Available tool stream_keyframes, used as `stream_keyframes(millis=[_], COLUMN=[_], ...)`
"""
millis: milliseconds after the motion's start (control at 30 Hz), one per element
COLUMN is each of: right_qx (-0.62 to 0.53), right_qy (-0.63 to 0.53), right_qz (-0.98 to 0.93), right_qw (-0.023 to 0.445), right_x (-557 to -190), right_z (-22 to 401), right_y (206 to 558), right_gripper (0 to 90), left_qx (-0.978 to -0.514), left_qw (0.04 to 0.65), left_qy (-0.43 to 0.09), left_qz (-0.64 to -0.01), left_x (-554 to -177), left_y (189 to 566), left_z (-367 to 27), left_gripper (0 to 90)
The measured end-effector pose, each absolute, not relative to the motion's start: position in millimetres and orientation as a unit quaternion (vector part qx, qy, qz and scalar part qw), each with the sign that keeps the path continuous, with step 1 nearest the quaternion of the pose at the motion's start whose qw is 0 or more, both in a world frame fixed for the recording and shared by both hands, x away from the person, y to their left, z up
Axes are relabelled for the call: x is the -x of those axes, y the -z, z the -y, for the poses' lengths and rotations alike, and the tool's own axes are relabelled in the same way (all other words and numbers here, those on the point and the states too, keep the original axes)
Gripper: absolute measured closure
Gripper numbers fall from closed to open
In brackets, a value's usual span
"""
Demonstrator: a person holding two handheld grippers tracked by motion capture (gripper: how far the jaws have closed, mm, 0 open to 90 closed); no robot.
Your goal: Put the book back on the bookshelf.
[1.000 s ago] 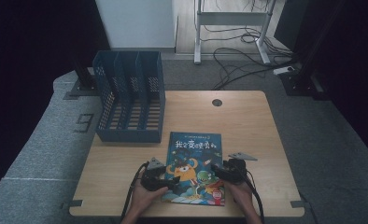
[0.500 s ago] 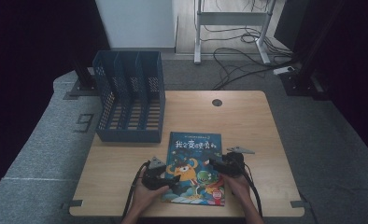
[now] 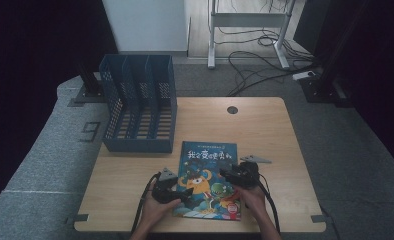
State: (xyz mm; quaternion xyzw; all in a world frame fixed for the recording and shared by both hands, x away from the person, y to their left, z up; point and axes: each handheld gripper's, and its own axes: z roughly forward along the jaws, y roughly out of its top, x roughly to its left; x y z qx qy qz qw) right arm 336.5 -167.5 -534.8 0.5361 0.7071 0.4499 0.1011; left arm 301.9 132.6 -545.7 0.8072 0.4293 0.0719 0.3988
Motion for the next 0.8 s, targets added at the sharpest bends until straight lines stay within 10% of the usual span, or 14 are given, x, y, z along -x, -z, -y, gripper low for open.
stream_keyframes(millis=[800], right_qx=[-0.574], right_qy=[-0.441], right_qz=[-0.684], right_qw=[0.086], right_x=[-346.8], right_z=[184.3], right_y=[550.0], right_gripper=[34.2], left_qx=[-0.808], left_qw=[0.397], left_qy=[-0.07], left_qz=[-0.43], left_x=[-302.2], left_y=[545.4], left_z=[-132.2], left_gripper=[19.1])
